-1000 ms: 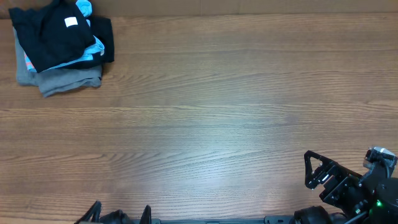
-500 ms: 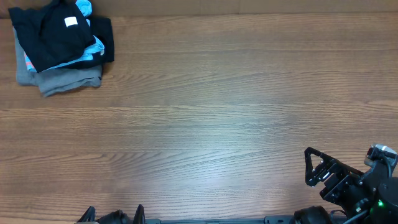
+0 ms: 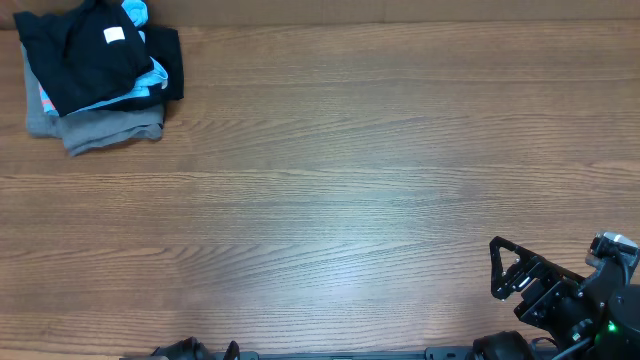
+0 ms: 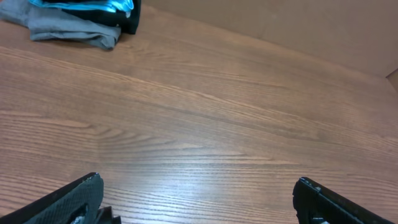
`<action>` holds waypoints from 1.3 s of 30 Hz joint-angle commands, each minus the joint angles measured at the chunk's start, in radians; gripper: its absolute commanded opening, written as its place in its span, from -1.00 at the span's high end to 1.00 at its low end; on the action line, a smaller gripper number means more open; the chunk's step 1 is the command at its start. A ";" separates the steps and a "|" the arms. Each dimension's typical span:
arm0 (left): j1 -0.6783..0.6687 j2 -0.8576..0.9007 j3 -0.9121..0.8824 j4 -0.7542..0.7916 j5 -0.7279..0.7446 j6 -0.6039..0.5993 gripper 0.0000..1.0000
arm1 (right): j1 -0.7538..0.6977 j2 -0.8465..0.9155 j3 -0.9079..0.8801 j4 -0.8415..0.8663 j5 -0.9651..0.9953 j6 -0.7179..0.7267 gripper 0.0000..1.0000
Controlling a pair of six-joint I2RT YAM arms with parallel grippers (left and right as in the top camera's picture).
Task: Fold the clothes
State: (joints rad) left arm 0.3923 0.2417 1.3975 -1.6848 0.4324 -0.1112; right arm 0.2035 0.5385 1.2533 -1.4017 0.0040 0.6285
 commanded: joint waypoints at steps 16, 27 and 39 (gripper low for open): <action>0.002 -0.009 -0.004 -0.004 -0.006 -0.016 -0.99 | -0.105 -0.229 -0.427 0.437 0.021 -0.197 -1.00; 0.002 -0.009 -0.004 -0.004 -0.006 -0.016 -1.00 | -0.200 -0.456 -1.018 1.102 -0.048 -0.299 -1.00; 0.002 -0.009 -0.004 -0.004 -0.006 -0.016 -0.99 | -0.199 -0.536 -1.183 1.406 -0.062 -0.417 -1.00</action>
State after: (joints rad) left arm 0.3923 0.2413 1.3937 -1.6909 0.4290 -0.1143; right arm 0.0071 0.0174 0.0948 -0.0479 -0.0521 0.2466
